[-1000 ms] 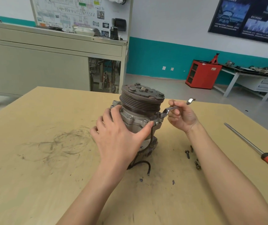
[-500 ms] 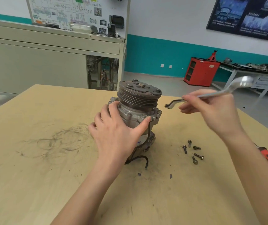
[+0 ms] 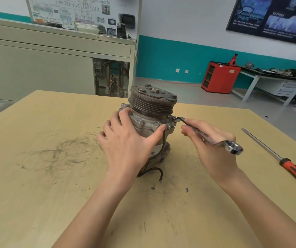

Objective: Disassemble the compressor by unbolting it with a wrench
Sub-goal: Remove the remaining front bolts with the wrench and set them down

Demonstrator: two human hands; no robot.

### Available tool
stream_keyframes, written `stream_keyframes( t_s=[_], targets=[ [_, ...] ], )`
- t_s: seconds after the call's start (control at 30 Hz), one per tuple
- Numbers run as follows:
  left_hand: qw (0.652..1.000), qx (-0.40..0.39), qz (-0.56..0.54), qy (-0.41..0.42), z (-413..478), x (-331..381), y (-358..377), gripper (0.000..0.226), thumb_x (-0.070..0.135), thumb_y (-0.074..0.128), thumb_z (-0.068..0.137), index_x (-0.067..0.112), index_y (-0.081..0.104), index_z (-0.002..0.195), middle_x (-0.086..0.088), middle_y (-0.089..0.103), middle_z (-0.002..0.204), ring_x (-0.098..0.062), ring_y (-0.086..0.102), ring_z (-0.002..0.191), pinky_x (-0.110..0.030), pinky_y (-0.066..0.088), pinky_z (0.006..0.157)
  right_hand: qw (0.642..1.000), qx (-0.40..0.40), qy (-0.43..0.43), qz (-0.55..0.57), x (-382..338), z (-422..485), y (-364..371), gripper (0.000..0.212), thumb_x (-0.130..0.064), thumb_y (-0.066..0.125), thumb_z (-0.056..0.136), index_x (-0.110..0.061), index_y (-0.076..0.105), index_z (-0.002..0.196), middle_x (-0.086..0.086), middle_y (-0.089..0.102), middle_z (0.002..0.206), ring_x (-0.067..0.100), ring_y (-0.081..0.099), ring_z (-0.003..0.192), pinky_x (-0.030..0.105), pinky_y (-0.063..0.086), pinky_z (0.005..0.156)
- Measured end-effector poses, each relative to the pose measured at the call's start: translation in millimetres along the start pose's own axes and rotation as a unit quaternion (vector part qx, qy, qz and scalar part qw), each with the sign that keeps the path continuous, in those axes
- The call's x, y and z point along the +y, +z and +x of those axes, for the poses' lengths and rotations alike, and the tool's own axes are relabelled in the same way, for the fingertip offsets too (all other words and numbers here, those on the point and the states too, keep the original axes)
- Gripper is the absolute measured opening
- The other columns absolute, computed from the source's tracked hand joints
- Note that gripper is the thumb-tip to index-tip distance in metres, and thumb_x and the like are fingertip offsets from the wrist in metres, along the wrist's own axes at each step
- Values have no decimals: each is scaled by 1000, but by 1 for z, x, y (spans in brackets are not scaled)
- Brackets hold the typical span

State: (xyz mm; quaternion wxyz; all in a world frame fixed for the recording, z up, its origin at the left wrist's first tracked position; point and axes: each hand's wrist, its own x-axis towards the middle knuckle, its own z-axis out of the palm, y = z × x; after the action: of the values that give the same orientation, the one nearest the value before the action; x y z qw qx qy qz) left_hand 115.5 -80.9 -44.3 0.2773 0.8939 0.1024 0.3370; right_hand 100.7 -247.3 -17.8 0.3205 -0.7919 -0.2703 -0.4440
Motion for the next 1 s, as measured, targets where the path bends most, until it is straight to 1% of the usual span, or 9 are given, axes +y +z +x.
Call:
stream_keyframes(
  t_s=[0.13, 0.23, 0.37, 0.47, 0.6, 0.7, 0.77, 0.87, 1.0],
  targets=[
    [1000, -6, 1, -2, 0, 1, 0, 101, 88, 24, 61, 19, 43, 133, -6, 52, 134, -31, 46, 124, -44, 32, 93, 995, 3, 68, 79, 12, -6, 0, 23, -20, 59, 89, -2, 71, 96, -5, 70, 83, 5, 69, 78, 20, 55, 74],
    [1000, -6, 1, -3, 0, 0, 0, 101, 88, 24, 61, 19, 43, 133, -5, 52, 135, -31, 46, 124, -44, 31, 93, 967, 2, 150, 207, 31, -8, 1, 13, -7, 54, 93, -6, 68, 95, -3, 73, 76, 13, 71, 76, 27, 57, 73],
    [1000, -2, -6, -2, 0, 1, -1, 101, 87, 26, 61, 18, 45, 132, -6, 53, 134, -31, 46, 124, -44, 31, 93, 798, -19, 323, 508, 64, 11, 7, 29, -4, 46, 88, -11, 73, 78, 8, 66, 67, 23, 64, 65, 32, 54, 65],
    [1000, -3, -6, -2, 0, 1, -1, 101, 87, 26, 61, 18, 45, 132, -6, 53, 134, -31, 46, 124, -44, 31, 94, 671, -85, 425, 602, 88, 32, 21, 14, -12, 58, 72, -11, 72, 68, 4, 58, 55, 14, 53, 50, 22, 47, 50],
    [1000, -4, -2, -3, 0, 1, -1, 101, 87, 25, 61, 18, 44, 132, -6, 54, 133, -30, 47, 123, -44, 31, 94, 535, -209, 444, 688, 113, 53, 46, 15, -5, 78, 63, -1, 69, 74, 4, 54, 49, 10, 49, 38, 15, 39, 31],
    [1000, -5, 1, -2, 0, 1, -1, 102, 88, 25, 61, 18, 45, 132, -6, 54, 133, -30, 48, 123, -45, 31, 94, 439, -265, 444, 735, 124, 64, 63, 7, 4, 63, 80, 9, 66, 85, 17, 60, 55, 22, 59, 42, 21, 47, 34],
    [1000, -7, 6, -2, 0, 1, -1, 102, 88, 24, 61, 18, 44, 132, -6, 54, 133, -30, 48, 123, -44, 32, 94, 441, -268, 436, 737, 127, 66, 73, 8, 2, 61, 83, 7, 67, 86, 16, 61, 56, 21, 60, 43, 23, 49, 35],
    [1000, -7, 6, -2, 0, 1, -2, 102, 88, 24, 61, 18, 45, 132, -6, 54, 133, -30, 48, 123, -44, 32, 93, 510, -269, 397, 714, 129, 66, 69, 10, -8, 73, 76, -3, 71, 84, 6, 61, 54, 11, 57, 42, 15, 45, 36],
    [1000, -8, 2, 0, -1, 1, -2, 102, 88, 24, 61, 18, 44, 133, -5, 53, 133, -31, 47, 124, -45, 32, 93, 668, -234, 396, 585, 128, 68, 28, 26, -33, 69, 81, -9, 76, 78, 1, 64, 55, 8, 56, 44, 13, 44, 39]
  ],
)
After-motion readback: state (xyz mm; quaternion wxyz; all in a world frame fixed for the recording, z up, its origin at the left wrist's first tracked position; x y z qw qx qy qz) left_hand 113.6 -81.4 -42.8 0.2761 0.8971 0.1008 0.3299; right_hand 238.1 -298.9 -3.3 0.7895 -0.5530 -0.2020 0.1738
